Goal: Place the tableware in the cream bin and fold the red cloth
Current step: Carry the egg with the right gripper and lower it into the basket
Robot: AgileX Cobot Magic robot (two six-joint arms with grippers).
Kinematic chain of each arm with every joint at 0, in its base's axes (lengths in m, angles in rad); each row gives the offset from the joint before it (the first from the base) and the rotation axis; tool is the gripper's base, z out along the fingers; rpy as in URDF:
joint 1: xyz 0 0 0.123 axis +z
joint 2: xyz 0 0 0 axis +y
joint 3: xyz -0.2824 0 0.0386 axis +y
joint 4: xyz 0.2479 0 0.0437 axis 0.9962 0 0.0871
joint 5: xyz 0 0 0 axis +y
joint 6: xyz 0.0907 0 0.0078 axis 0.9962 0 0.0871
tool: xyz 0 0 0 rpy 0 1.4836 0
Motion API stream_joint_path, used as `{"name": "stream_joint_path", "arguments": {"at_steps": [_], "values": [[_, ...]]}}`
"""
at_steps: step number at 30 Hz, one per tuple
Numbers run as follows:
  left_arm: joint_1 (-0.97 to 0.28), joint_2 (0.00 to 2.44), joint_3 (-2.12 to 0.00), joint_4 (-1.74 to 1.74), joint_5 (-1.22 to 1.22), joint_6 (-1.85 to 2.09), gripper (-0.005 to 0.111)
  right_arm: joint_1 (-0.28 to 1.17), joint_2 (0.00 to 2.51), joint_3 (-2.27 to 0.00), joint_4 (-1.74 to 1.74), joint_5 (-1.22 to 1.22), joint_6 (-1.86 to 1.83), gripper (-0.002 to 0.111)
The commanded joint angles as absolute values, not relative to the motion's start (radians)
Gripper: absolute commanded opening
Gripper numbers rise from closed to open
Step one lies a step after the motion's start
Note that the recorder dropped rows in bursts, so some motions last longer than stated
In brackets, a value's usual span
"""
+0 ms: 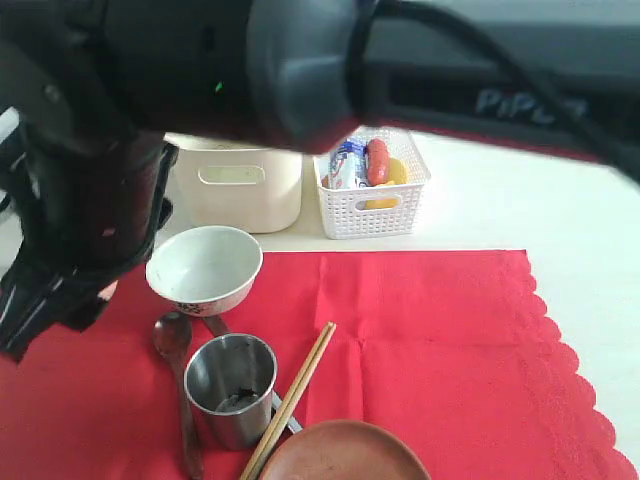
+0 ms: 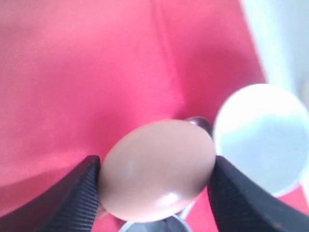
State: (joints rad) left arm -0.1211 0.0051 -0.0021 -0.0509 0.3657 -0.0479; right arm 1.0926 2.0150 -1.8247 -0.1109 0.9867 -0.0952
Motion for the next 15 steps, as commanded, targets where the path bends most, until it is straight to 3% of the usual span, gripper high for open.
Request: {"name": "stream_joint_path", "arguments": {"at_steps": [1, 15], "values": [[-0.118, 0.000, 0.000, -0.053, 0.357, -0.054, 0.000, 1.019, 1.942, -1.831, -0.137, 1.000, -0.071, 0.000], [-0.118, 0.000, 0.000, -0.053, 0.357, -0.054, 0.000, 0.694, 1.894, -1.831, -0.131, 1.011, -0.040, 0.000]]}}
